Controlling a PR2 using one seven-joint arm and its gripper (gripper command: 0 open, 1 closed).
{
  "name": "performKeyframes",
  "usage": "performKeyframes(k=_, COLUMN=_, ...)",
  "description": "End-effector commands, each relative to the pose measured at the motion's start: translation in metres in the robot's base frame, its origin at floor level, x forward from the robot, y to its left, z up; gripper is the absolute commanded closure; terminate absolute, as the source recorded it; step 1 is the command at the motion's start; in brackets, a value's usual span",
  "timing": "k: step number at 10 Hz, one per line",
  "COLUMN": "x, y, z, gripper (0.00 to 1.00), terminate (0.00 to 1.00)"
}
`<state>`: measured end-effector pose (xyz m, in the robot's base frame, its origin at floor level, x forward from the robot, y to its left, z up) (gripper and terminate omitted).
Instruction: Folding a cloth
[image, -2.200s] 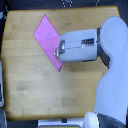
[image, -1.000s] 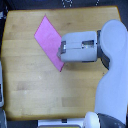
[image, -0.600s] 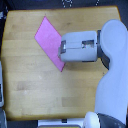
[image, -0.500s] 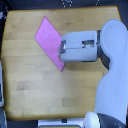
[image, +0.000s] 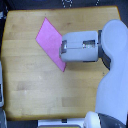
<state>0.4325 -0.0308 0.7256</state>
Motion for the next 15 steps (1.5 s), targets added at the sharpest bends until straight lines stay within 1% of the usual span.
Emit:
performKeyframes(k=1, x=-0.001, y=-0.013, z=0.013, gripper=1.00, terminate=0.00)
performKeyframes(k=3, x=0.004, y=-0.008, z=0.030, gripper=1.00, terminate=0.00)
performKeyframes(k=4, x=0.005, y=-0.005, z=0.033, gripper=1.00, terminate=0.00)
performKeyframes(k=7, x=0.024, y=0.020, z=0.058, gripper=1.00, terminate=0.00)
performKeyframes(k=9, x=0.042, y=0.063, z=0.074, gripper=1.00, terminate=0.00)
performKeyframes(k=10, x=0.046, y=0.070, z=0.077, gripper=1.00, terminate=0.00)
performKeyframes(k=11, x=0.062, y=0.097, z=0.084, gripper=1.00, terminate=0.00)
performKeyframes(k=13, x=0.076, y=0.112, z=0.088, gripper=1.00, terminate=0.00)
performKeyframes(k=15, x=0.091, y=0.130, z=0.086, gripper=1.00, terminate=0.00)
